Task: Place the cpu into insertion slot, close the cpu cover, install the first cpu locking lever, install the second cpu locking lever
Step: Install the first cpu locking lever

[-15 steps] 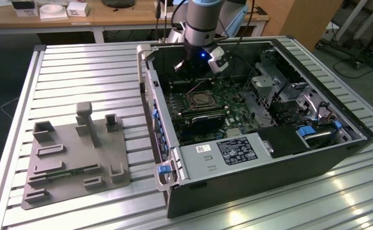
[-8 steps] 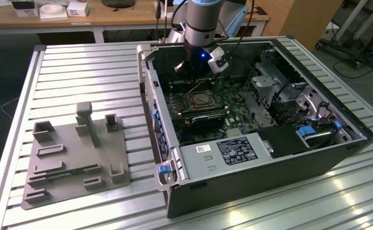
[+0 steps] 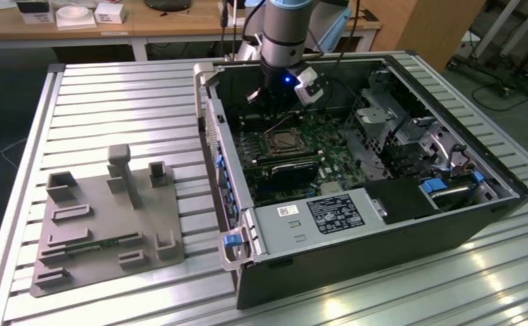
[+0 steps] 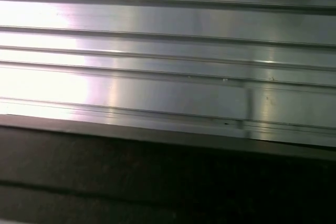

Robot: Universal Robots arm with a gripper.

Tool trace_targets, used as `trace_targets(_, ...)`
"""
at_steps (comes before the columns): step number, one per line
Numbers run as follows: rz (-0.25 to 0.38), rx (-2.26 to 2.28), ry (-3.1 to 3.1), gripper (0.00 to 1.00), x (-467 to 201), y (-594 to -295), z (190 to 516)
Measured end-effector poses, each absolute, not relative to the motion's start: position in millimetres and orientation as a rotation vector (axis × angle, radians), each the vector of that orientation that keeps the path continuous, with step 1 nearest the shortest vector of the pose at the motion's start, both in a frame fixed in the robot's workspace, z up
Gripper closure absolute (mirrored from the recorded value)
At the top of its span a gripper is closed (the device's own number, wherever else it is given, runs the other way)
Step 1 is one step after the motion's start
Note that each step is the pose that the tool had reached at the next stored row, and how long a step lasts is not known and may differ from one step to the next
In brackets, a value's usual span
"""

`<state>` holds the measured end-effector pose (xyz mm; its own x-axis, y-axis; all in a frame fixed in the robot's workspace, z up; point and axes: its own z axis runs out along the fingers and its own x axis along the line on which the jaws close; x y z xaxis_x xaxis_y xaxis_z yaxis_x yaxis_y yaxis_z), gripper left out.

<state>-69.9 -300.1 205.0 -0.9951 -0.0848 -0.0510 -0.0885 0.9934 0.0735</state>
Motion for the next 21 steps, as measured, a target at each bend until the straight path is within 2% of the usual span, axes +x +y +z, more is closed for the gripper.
trace_targets(10, 0.078, -0.135, 3.091, 0.90, -69.9, -300.4, 202.7)
trace_targets(21, 0.085, -0.135, 3.091, 0.90, -69.9, -299.0, 202.5)
